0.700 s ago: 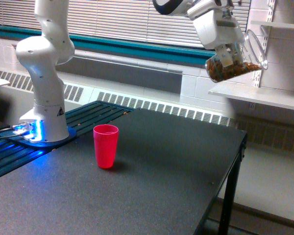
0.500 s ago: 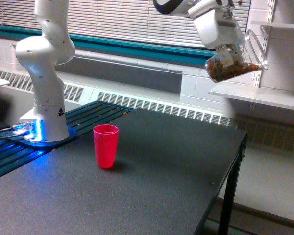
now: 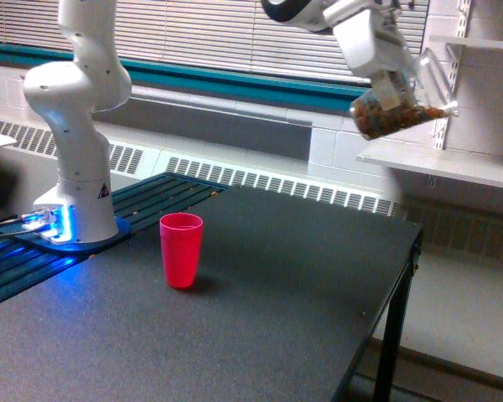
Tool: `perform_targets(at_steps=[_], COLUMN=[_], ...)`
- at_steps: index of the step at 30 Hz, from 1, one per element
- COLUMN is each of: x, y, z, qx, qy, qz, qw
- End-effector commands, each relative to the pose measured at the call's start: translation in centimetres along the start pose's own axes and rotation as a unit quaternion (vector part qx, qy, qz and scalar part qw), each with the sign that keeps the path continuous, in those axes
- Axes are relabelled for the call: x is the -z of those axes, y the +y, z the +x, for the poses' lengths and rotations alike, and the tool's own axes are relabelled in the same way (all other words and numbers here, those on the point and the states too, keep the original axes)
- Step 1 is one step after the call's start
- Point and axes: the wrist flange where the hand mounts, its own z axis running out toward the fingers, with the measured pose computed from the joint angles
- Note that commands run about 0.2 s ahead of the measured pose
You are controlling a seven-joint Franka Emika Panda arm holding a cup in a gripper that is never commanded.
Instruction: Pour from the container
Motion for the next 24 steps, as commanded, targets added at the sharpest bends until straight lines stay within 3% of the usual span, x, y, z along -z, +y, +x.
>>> perform_targets(at_steps=[1, 3, 7, 14, 24], x=[1.5, 0.8, 1.2, 3.3, 6.6], y=[-0.3, 0.1, 0.6, 1.4, 3.8], z=[-1.0, -1.0, -0.7, -3.4, -5.7], qx=[-0.042, -0.018, -0.008, 0.008, 0.022], qy=[0.013, 0.016, 0.016, 0.041, 0.087], qz=[-0.014, -0.027, -0.013, -0.005, 0.037], qw=[0.9989, 0.9994, 0.9998, 0.9991, 0.9953])
